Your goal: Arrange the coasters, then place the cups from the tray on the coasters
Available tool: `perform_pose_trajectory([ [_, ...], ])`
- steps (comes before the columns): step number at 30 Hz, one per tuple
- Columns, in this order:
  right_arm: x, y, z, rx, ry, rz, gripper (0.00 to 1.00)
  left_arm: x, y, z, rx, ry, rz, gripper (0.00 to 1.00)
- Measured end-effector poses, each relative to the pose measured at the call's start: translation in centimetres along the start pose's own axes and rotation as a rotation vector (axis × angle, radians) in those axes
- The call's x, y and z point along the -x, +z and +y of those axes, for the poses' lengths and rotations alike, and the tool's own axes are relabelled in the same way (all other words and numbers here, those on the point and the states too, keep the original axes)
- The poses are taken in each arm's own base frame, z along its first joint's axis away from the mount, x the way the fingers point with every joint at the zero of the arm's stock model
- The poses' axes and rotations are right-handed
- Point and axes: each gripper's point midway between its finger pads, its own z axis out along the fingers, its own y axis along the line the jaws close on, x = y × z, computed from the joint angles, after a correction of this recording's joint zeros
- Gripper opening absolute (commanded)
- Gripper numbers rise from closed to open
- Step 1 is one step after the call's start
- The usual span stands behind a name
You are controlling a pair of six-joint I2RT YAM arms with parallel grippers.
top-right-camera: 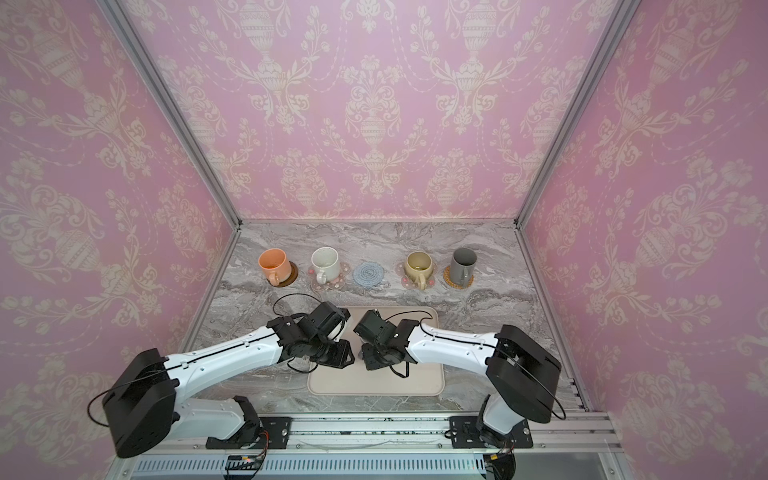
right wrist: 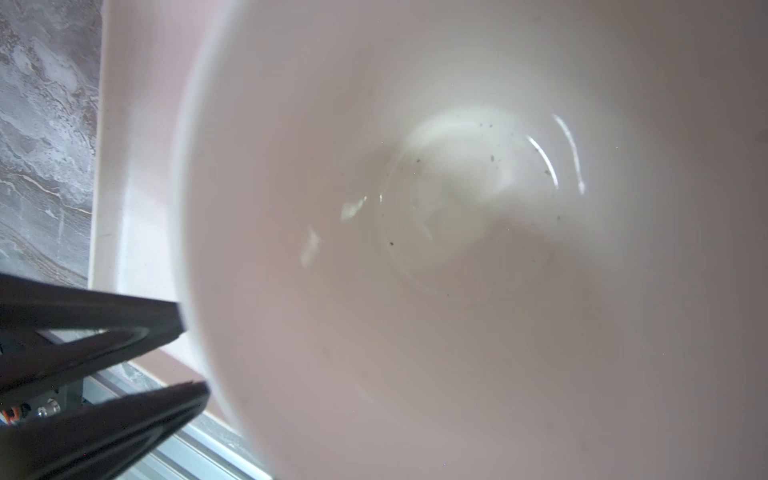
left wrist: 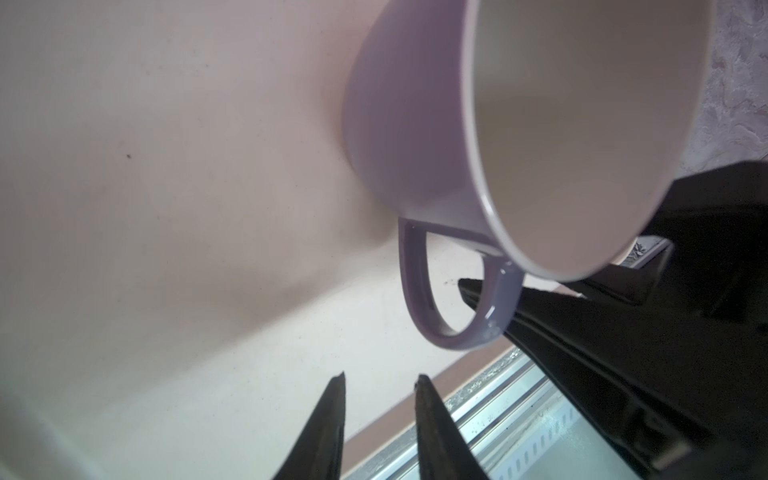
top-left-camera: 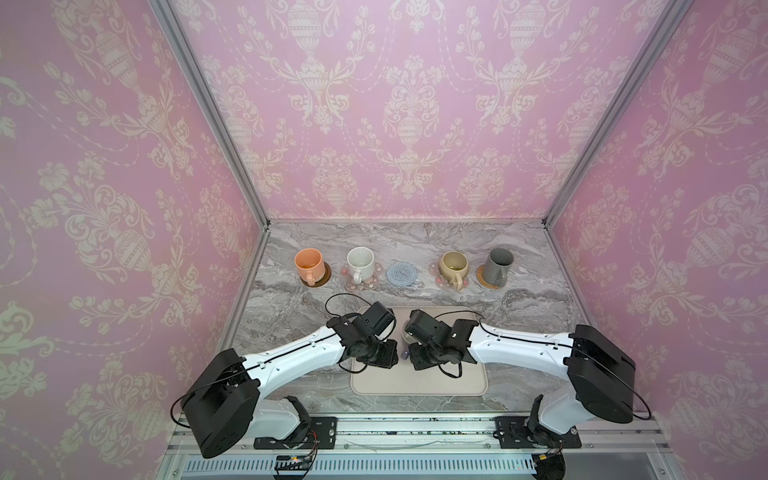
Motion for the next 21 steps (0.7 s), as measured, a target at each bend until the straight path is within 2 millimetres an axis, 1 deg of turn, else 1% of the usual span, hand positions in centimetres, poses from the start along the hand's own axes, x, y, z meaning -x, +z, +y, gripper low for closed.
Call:
perform_pose_trajectory([
  [6, 0.7, -1.6, 0.0, 0.002, -0.011, -0.044, 0.33, 0.1, 0.0, 0.4, 0.021, -0.001, -0.007, 0.32],
  [12, 1.3, -3.4, -0.9, -0.041, -0.036, -0.086, 0.34, 0.0, -0.2, 0.8, 0.044, -0.003, -0.011, 0.32],
  [17, 1.7, -4.9, -1.6, -0.064, -0.044, -0.122, 0.34, -0.1, -0.2, 0.8, 0.047, 0.006, -0.008, 0.33],
  [21, 2.5, -6.4, -2.3, -0.069, -0.037, -0.168, 0.35, 0.0, -0.4, 0.2, 0.046, 0.039, -0.008, 0.34],
])
